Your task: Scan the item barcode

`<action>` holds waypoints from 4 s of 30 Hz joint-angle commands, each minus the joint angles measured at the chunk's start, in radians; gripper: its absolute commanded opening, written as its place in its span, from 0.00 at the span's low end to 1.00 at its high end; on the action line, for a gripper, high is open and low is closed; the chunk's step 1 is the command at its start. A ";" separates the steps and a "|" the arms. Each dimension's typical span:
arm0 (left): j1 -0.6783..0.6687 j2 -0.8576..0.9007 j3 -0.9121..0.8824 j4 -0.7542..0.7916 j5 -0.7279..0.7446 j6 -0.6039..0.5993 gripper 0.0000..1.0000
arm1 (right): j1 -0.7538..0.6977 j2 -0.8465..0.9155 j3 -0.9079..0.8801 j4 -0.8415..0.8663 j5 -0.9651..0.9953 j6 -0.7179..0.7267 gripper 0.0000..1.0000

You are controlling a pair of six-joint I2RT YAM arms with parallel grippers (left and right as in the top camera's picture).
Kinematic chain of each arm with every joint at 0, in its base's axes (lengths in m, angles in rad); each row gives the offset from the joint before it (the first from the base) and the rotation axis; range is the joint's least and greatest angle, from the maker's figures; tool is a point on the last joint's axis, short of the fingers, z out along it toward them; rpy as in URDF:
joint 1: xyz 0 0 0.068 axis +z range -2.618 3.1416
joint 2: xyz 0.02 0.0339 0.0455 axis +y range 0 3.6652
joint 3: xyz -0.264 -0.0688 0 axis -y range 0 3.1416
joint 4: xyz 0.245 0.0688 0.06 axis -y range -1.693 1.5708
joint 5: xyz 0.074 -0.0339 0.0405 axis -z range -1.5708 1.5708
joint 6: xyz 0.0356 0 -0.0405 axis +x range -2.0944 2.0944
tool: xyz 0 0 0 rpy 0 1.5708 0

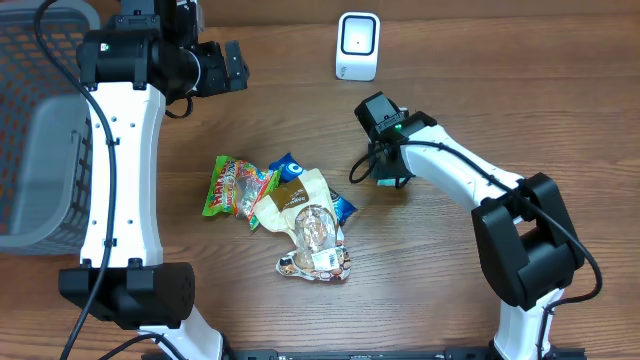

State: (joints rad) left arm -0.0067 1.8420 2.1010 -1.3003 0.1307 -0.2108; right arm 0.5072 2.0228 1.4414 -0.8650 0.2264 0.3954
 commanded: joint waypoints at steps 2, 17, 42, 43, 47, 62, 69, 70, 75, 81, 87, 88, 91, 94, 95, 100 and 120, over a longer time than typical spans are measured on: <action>-0.008 0.004 0.009 0.003 -0.007 -0.003 1.00 | -0.041 -0.060 0.107 -0.032 -0.192 0.081 0.48; -0.008 0.004 0.009 0.003 -0.007 -0.003 1.00 | -0.345 -0.147 0.014 0.017 -0.624 0.001 0.91; -0.008 0.004 0.009 0.003 -0.007 -0.003 1.00 | -0.376 -0.147 -0.504 0.719 -0.821 0.437 0.49; -0.008 0.004 0.009 0.003 -0.007 -0.003 1.00 | -0.370 -0.147 -0.507 0.732 -0.817 0.450 0.49; -0.008 0.004 0.009 0.002 -0.007 -0.003 1.00 | -0.325 -0.147 -0.507 0.761 -0.742 0.478 0.44; -0.008 0.004 0.009 0.003 -0.007 -0.003 1.00 | -0.254 -0.149 -0.504 0.812 -0.615 0.536 0.04; -0.008 0.004 0.009 0.002 -0.007 -0.003 1.00 | -0.254 -0.202 -0.476 0.800 -0.632 0.401 0.04; -0.008 0.004 0.009 0.003 -0.007 -0.003 1.00 | -0.254 -0.213 -0.470 0.785 -0.616 0.381 0.04; -0.008 0.004 0.009 0.002 -0.007 -0.003 1.00 | -0.253 -0.250 -0.396 0.645 -0.545 0.188 0.04; -0.008 0.004 0.009 0.003 -0.008 -0.003 1.00 | -0.196 -0.261 -0.164 0.282 -0.303 -0.097 0.04; -0.008 0.004 0.009 0.003 -0.007 -0.003 1.00 | -0.055 -0.261 -0.049 0.094 0.053 -0.210 0.04; -0.008 0.004 0.009 0.003 -0.007 -0.003 1.00 | -0.032 -0.261 -0.050 0.085 0.090 -0.222 0.04; -0.008 0.004 0.009 0.003 -0.007 -0.003 1.00 | 0.019 -0.257 -0.050 0.048 0.185 -0.167 0.04; -0.008 0.004 0.009 0.002 -0.007 -0.003 1.00 | 0.016 -0.257 -0.050 0.039 0.124 -0.092 0.18; -0.008 0.004 0.009 0.003 -0.008 -0.003 1.00 | 0.010 -0.257 -0.050 0.039 0.100 -0.093 0.22; -0.008 0.004 0.009 0.003 -0.007 -0.003 1.00 | 0.009 -0.247 -0.050 0.006 0.034 -0.282 0.47; -0.006 0.004 0.009 0.003 -0.007 -0.003 1.00 | 0.131 -0.012 -0.087 0.079 0.429 -0.370 0.64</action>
State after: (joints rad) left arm -0.0067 1.8420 2.1010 -1.3003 0.1307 -0.2104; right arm 0.6418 1.9545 1.3609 -0.7959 0.5362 0.0326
